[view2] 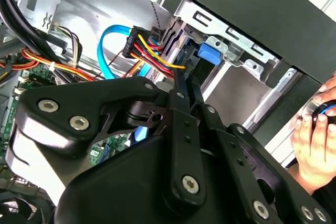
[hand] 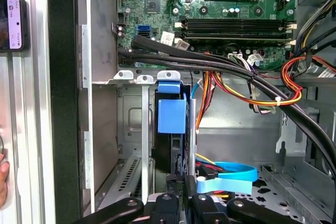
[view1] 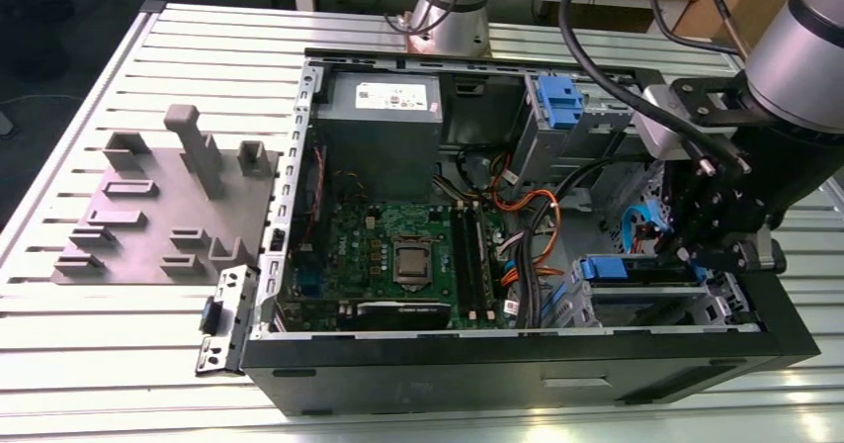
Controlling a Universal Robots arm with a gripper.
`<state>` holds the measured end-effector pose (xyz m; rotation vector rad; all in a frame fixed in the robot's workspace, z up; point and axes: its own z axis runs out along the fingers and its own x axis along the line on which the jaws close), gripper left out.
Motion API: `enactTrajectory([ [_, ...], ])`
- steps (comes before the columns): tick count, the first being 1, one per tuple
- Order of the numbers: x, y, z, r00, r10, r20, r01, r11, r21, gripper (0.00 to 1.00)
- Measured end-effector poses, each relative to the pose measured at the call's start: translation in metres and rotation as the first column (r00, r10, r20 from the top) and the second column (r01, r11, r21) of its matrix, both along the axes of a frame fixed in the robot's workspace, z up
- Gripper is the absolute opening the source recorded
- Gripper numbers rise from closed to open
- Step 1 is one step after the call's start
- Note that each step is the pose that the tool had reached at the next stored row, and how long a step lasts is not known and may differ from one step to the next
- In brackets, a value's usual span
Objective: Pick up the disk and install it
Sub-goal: 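Insert the first disk wire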
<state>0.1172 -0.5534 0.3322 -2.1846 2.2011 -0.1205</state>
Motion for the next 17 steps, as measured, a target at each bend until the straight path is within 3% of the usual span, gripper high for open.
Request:
enactTrajectory([
  [8,0.0000,-0.0002,-0.0049,1.0000,0.000,0.0000,0.000,1.0000,0.0003,0.16],
  [17,0.0000,-0.0001,-0.0052,1.0000,0.000,-0.0002,0.000,1.0000,0.0042,0.17],
])
